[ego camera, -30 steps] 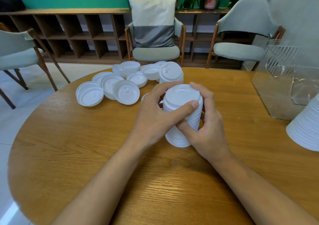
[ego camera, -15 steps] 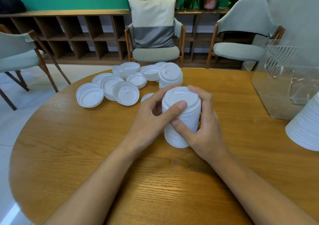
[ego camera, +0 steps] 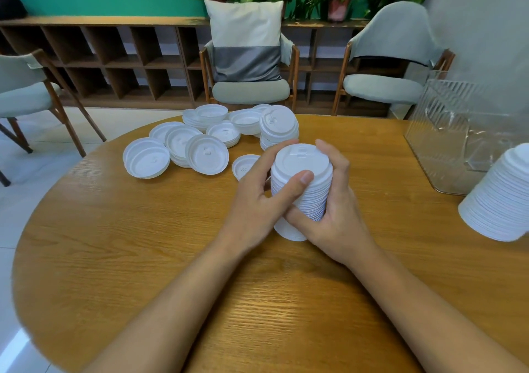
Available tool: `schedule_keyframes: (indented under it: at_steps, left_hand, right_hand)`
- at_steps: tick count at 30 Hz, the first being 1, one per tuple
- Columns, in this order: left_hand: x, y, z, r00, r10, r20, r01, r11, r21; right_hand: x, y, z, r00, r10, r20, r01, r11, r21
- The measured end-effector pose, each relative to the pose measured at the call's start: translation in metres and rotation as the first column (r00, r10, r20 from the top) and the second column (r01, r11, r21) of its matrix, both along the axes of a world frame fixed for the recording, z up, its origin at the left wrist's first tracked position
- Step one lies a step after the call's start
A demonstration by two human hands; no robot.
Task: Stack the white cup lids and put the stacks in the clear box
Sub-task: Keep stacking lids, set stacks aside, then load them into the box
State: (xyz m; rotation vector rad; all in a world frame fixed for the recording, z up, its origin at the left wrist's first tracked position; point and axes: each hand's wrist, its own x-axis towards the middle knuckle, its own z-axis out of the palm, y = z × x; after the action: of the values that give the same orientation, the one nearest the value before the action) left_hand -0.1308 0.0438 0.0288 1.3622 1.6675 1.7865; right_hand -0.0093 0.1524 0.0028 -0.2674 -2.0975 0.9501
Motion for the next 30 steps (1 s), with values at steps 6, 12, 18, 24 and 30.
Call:
schedule_keyframes:
  at_steps: [6,12,18,24,30]
  left_hand:
    - [-0.004,0.004,-0.012,0.997,-0.075,0.037,0.075,0.997,-0.018]
    - [-0.013,0.010,-0.020,0.972,-0.042,0.230,0.055,0.997,-0.048]
    - [-0.011,0.008,-0.031,0.992,0.116,-0.049,-0.123,0.981,-0.149]
    - [0.022,0.012,-0.037,0.832,0.038,-0.553,-0.117,0.987,-0.109]
    - [0.080,0.041,-0.032,0.705,-0.138,-0.695,-0.009,0.979,-0.204]
  right_hand:
    - [0.012,-0.007,-0.002,0.991,-0.054,0.120,0.046,0.996,0.071]
    - [0.015,-0.010,0.001,0.987,-0.088,0.136,0.080,0.995,0.065]
    - [0.048,-0.005,0.011,0.981,-0.170,0.092,0.168,0.985,0.034]
    - [0.118,0.003,0.018,0.954,-0.276,0.118,0.274,0.961,0.031]
    - [0.194,0.011,0.019,0.920,-0.378,0.103,0.374,0.926,0.051]
